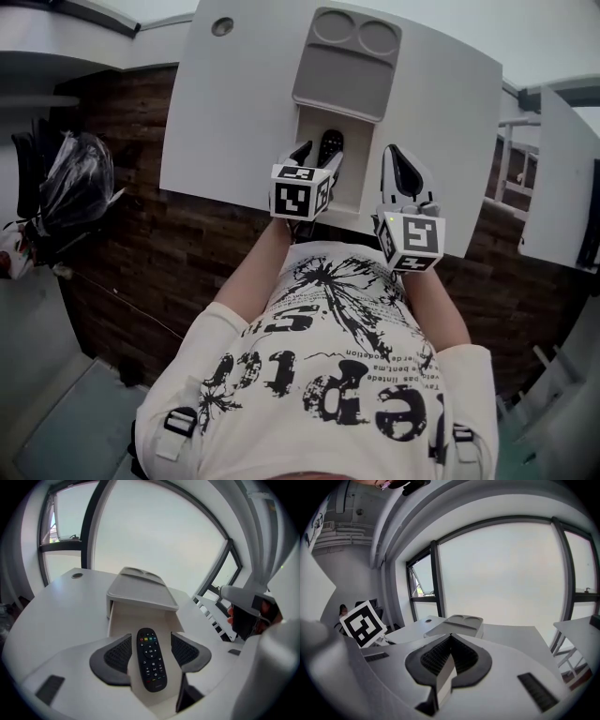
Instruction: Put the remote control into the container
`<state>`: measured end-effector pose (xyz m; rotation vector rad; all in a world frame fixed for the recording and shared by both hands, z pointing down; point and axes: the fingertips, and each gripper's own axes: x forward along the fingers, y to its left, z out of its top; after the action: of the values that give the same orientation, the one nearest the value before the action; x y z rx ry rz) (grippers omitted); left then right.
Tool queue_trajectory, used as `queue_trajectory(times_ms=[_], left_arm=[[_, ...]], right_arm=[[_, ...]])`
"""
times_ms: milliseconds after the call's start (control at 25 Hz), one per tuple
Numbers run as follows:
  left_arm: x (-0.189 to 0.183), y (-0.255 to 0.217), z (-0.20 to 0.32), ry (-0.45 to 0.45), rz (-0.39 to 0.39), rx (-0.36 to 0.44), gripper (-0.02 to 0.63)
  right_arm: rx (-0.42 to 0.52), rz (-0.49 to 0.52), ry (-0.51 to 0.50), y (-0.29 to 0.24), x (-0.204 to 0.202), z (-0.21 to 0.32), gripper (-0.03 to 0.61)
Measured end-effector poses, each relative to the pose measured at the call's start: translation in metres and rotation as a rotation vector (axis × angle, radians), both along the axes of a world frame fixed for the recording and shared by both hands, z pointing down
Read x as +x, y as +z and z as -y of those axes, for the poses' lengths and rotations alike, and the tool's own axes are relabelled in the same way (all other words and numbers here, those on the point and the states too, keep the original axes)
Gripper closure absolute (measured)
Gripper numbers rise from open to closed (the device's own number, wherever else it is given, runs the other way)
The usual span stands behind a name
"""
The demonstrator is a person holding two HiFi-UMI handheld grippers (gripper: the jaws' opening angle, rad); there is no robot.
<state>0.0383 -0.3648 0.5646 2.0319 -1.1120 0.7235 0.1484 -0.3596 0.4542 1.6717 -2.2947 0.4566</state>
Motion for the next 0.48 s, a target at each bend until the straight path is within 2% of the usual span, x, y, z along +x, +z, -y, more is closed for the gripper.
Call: queue_trajectory(times_ms=[80, 160, 360, 480], left_arm=[[-0.007, -0.015, 0.001, -0.02, -0.041, 0.027, 0.339], [-0.012, -0.032, 0.003, -0.019, -0.061, 0.076, 0.367], [-0.019, -0.08, 0.006, 0.021, -0.003, 0.313, 0.571], [-0.023, -0.102, -0.003, 0.035, -0.005, 0.388, 0.598]], right_arm=[[0.007, 0.001, 0.013, -0.004, -0.003, -0.004, 0.577], [0.013, 0.009, 0.029, -0.007, -0.006, -0.007, 0.577], [0.057, 0.02, 0.058, -0.025, -0.018, -0.018, 0.577], [0.084, 0.016, 0.069, -0.036, -0.027, -0.027, 0.577]])
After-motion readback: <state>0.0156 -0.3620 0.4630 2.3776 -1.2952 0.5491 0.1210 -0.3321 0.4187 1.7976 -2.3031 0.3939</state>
